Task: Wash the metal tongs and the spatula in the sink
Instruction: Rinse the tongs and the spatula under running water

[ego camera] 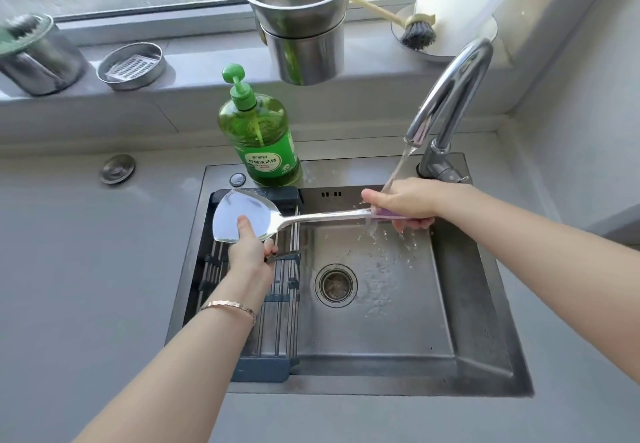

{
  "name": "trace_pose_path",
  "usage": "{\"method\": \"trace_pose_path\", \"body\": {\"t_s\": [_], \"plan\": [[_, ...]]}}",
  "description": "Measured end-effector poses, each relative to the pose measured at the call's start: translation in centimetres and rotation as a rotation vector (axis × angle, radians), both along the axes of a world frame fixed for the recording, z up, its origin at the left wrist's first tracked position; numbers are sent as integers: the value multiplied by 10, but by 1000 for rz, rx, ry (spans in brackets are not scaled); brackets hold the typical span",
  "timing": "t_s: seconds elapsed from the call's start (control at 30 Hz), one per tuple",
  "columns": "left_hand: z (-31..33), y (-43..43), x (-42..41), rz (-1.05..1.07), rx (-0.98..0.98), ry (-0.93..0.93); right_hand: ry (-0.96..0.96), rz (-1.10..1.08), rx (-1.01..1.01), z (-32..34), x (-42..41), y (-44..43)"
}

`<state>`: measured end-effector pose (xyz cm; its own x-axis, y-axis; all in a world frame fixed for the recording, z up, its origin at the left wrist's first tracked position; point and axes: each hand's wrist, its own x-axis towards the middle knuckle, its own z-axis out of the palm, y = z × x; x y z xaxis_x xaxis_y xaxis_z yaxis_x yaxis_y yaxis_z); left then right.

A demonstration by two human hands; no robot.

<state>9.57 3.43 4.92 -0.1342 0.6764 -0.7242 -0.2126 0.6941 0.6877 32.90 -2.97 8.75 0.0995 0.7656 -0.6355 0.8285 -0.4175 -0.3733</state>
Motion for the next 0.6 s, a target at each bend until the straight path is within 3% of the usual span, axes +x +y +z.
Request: {"method": "trace_pose_path", "body": {"t_s": [0.13, 0.47, 0.6], "plan": [[-8, -14, 23, -39, -39, -46, 107, -9, -65, 1, -2, -11], [-18, -73, 95, -298, -195, -150, -27, -8, -16, -11, -13, -35], [-13, -86, 109, -358, -205, -176, -69, -193, 6, -30, -20, -31]]}}
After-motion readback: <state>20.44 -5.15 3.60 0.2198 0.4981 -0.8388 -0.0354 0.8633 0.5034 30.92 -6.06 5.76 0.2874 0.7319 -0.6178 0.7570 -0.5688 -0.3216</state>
